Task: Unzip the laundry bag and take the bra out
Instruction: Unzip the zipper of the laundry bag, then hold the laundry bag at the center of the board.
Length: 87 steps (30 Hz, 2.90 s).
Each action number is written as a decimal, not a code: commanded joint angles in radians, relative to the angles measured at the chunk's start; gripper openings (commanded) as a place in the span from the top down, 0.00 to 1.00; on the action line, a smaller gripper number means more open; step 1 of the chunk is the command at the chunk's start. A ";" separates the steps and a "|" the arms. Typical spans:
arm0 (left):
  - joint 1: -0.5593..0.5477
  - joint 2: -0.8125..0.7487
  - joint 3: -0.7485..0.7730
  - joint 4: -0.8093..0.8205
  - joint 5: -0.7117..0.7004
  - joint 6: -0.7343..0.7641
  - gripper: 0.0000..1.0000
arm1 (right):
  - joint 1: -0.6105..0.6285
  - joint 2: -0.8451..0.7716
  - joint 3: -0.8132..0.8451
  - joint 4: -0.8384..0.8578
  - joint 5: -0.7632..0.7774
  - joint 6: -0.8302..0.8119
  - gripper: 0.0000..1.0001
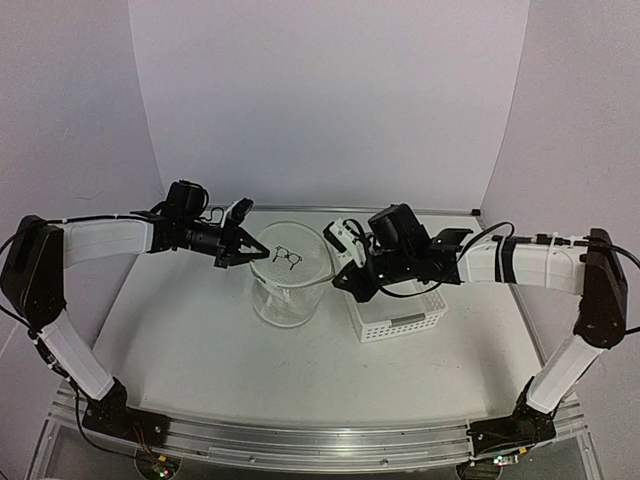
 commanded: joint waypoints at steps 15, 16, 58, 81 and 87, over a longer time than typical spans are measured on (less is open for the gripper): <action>0.029 0.091 0.137 -0.140 -0.106 0.095 0.77 | 0.017 -0.047 -0.051 0.038 -0.046 0.133 1.00; 0.036 0.092 0.144 -0.151 -0.123 0.093 0.73 | 0.020 -0.040 -0.044 0.037 -0.045 0.144 1.00; 0.030 -0.247 -0.260 0.012 -0.209 -0.343 0.23 | 0.123 0.322 0.352 0.166 0.003 0.582 1.00; -0.007 -0.098 -0.271 0.269 -0.263 -0.532 0.39 | 0.178 0.234 0.271 0.199 0.040 0.514 1.00; -0.007 -0.068 -0.243 0.275 -0.254 -0.529 0.56 | 0.189 0.201 0.235 0.213 0.030 0.472 1.00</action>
